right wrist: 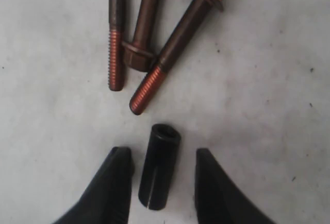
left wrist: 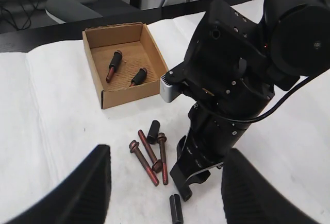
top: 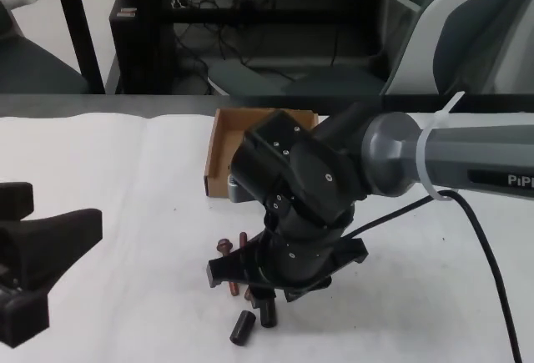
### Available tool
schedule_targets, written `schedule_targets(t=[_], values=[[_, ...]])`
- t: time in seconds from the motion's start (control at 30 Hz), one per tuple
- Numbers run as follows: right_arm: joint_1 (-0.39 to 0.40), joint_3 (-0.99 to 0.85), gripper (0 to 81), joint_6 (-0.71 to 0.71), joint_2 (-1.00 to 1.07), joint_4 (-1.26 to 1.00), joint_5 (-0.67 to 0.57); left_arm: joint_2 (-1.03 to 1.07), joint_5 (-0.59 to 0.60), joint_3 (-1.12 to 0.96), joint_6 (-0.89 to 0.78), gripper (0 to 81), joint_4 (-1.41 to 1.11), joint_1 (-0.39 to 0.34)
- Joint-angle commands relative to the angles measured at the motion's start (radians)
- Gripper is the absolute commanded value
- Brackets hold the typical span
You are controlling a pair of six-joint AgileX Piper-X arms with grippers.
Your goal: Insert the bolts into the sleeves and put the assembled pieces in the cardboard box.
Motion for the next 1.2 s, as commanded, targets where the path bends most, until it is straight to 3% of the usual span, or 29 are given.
schedule_targets(t=[0.0, 0.83, 0.9, 1.07, 1.17], values=[[-0.003, -0.008, 41.4, -0.009, 0.001, -0.005, 0.003, -0.007, -0.013, -0.001, 0.001, 62.0, -0.003, -0.004], [-0.003, -0.008, 40.0, -0.006, 0.066, -0.005, -0.016, -0.007, -0.013, -0.001, 0.079, 62.0, -0.003, -0.004], [-0.003, -0.008, 32.5, -0.006, 0.066, -0.005, -0.016, -0.007, -0.013, -0.001, 0.079, 62.0, -0.003, -0.004], [-0.003, -0.008, 2.0, -0.059, 0.066, -0.044, -0.050, -0.007, -0.013, -0.001, 0.079, 62.0, -0.003, -0.004], [-0.003, -0.008, 0.6, -0.063, 0.066, -0.064, -0.078, -0.007, -0.013, -0.001, 0.079, 62.0, -0.003, -0.004]])
